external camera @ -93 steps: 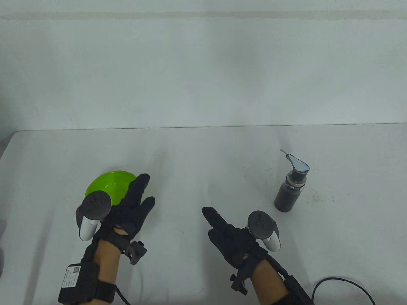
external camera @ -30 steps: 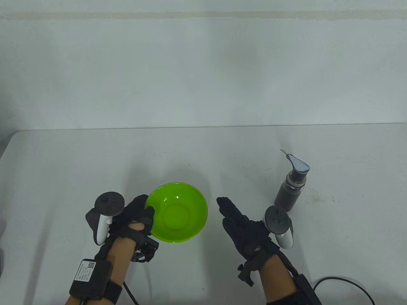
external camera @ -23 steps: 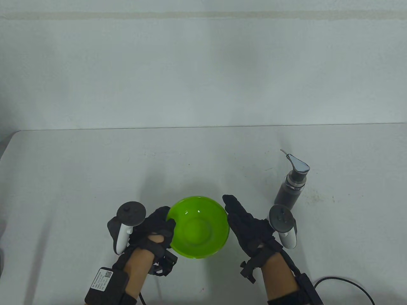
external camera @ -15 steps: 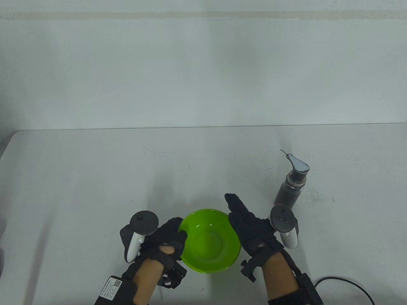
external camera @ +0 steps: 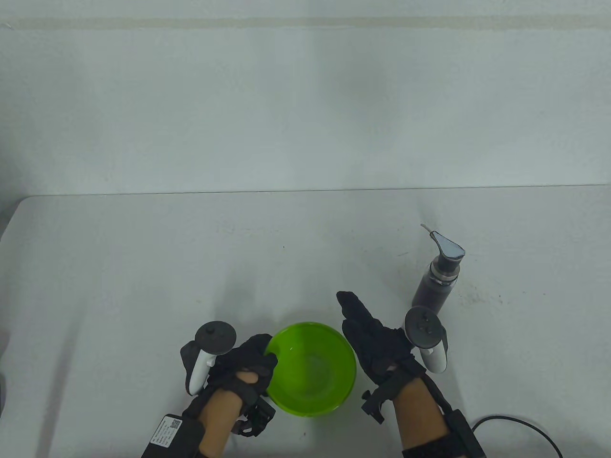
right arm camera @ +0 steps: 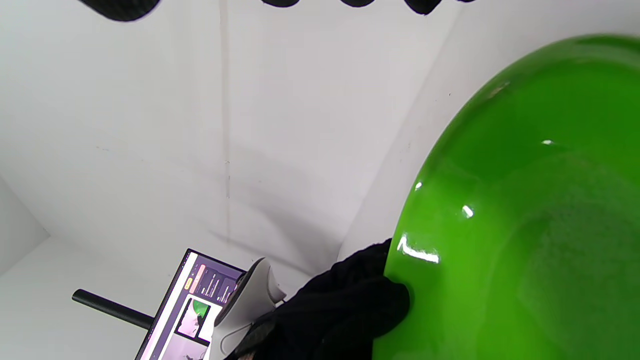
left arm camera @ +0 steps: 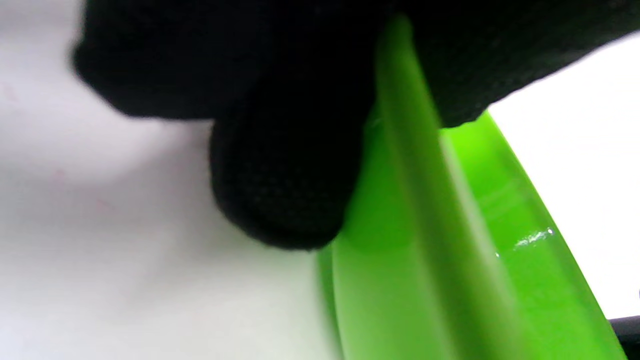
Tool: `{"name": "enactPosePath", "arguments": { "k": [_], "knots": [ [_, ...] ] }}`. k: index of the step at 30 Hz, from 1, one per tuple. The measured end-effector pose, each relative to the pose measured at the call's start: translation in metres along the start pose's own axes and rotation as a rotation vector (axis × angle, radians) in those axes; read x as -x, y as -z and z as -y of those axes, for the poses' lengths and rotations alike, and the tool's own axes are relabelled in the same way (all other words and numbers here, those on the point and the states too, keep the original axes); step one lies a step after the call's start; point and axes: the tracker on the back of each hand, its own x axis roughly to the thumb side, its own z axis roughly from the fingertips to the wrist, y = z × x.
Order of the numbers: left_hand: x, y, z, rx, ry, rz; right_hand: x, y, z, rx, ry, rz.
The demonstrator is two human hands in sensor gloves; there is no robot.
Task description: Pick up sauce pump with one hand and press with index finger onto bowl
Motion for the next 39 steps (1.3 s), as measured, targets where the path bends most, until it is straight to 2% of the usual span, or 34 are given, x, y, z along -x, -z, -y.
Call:
{"name": "enactPosePath", "arguments": {
  "k": [6,10,15,20,22,24,27,30,31,32,34,37,39],
  "knots": [
    [0.000,0.000,-0.001,0.002,0.010,0.006,0.001,0.000,-0.002,0.003,0.005,0.001],
    [0.001,0.001,-0.003,-0.003,0.041,0.008,0.003,-0.002,-0.002,0.020,0.083,0.017],
    [0.001,0.000,-0.007,0.028,0.010,0.017,-0.014,-0.006,0.009,0.079,0.158,0.116],
    [0.003,0.002,-0.010,0.040,0.001,0.010,-0.037,-0.013,0.038,0.195,0.276,0.213],
    [0.003,0.003,-0.009,0.042,-0.001,0.008,-0.040,-0.017,0.057,0.219,0.403,0.238],
    [0.002,0.002,-0.009,0.044,0.006,0.011,-0.045,-0.022,0.082,0.274,0.439,0.280],
    [0.000,0.002,-0.008,0.051,0.013,0.019,-0.057,-0.039,0.122,0.454,0.288,0.335],
    [-0.001,0.002,-0.006,0.055,0.004,0.023,-0.059,-0.057,0.151,0.786,-0.121,0.259],
    [-0.002,0.002,-0.006,0.055,0.013,0.026,-0.055,-0.059,0.158,0.833,-0.207,0.219],
    [-0.002,0.002,-0.006,0.055,0.019,0.028,-0.048,-0.058,0.166,0.835,-0.254,0.172],
    [-0.002,0.002,-0.006,0.055,0.017,0.030,-0.032,-0.051,0.175,0.790,-0.226,0.095],
    [-0.001,0.003,-0.006,0.059,0.005,0.030,-0.010,-0.042,0.180,0.813,-0.196,0.088],
    [-0.001,0.004,-0.006,0.060,0.002,0.028,0.000,-0.037,0.177,0.826,-0.295,0.082]
  ]
}}
